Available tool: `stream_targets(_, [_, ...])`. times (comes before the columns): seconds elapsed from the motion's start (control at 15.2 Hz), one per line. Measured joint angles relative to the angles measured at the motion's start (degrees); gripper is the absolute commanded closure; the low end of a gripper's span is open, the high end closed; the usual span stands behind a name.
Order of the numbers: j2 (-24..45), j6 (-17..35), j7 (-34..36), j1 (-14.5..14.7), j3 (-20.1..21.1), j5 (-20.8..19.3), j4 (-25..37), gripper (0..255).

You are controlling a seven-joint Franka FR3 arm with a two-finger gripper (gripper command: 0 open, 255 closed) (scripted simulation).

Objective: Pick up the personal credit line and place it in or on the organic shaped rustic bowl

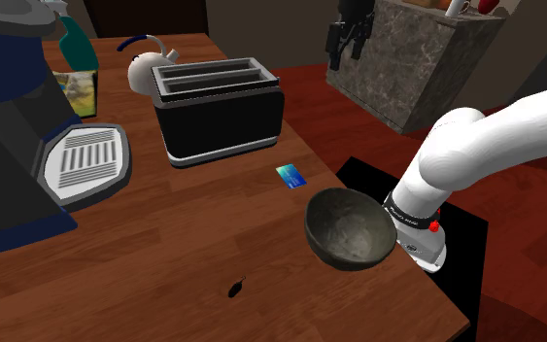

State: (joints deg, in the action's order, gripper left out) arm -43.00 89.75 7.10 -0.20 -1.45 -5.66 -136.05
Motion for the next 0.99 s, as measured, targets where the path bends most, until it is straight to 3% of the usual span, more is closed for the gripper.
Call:
stream_targets(0.33, [-2.6, 4.6, 5.3, 0.5, 3.0, 2.3, -6.0, 0])
stream_targets(0.99, [-3.2, 22.8, 24.1, 3.8, 15.8, 11.2, -20.2, 0])
